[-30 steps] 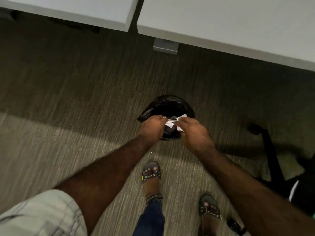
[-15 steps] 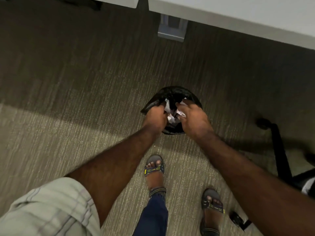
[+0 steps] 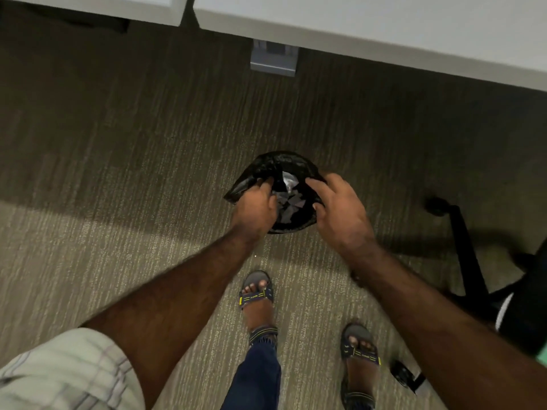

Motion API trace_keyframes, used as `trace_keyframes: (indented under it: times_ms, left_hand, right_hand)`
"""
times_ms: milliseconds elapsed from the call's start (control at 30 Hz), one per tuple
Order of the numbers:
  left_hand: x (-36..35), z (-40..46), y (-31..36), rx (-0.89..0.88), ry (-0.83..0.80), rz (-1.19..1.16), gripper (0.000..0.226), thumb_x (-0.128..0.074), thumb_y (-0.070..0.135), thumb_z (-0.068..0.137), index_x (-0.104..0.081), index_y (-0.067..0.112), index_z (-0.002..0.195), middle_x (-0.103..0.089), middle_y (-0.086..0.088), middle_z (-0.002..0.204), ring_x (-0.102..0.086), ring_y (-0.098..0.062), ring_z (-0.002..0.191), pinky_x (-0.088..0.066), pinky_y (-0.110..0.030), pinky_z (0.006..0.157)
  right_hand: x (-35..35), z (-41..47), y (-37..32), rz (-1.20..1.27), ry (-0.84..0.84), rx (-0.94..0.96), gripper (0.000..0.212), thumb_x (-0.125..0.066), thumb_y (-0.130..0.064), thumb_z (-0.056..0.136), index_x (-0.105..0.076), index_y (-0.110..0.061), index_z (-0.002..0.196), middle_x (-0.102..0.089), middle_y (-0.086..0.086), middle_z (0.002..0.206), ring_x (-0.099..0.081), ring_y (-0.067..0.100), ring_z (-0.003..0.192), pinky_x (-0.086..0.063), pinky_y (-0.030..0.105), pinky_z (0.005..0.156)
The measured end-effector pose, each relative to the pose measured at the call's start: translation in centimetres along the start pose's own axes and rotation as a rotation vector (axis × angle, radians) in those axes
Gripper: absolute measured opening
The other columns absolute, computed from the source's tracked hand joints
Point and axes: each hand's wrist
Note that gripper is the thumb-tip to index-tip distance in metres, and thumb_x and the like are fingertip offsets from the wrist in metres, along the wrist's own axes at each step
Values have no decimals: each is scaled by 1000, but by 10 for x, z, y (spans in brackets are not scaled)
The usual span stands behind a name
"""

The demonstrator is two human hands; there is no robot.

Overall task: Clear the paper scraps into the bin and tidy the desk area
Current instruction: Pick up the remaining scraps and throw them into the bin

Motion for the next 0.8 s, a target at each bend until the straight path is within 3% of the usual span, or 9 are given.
trace_keyframes:
  times_ms: [133, 267, 500, 800]
  left_hand:
    - [-5, -3, 33, -88, 53, 3, 32, -55, 25, 101, -62, 6, 126, -70, -20, 110, -67, -37, 101, -55, -44, 81]
    - [-13, -12, 79, -201, 88, 56, 30, -52, 32, 103, -64, 11, 120, -71, -14, 104, -68, -34, 94, -56, -44, 73]
    - [-44, -33, 174, -447, 86, -6, 30, -52, 29, 107, -67, 11, 126, -71, -6, 118, -67, -25, 110, -56, -43, 91]
    - [-98, -74, 302, -703, 166, -89, 21, -65, 20, 100, -76, 10, 115, -74, -10, 122, -70, -22, 114, -58, -40, 96]
  right_hand:
    - [23, -29, 36, -16, 55, -27, 57, -74, -8, 89, -60, -18, 144, -53, 12, 150, -50, 29, 138, -43, 39, 112]
    - [57, -63, 78, 6, 130, -69, 53, -74, -9, 93, -62, -16, 144, -53, 7, 153, -47, 24, 142, -38, 37, 117]
    - [128, -132, 149, 4, 326, -258, 44, -72, -20, 97, -65, -16, 141, -59, 4, 147, -52, 20, 138, -43, 41, 117]
    - [201, -212, 242, -38, 607, -411, 34, -70, -19, 98, -69, -15, 132, -68, 5, 130, -60, 21, 121, -39, 24, 104]
Point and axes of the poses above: each hand's wrist, its own z-axis towards the middle knuckle, its own x-axis out of the back of the hand, y = z × x
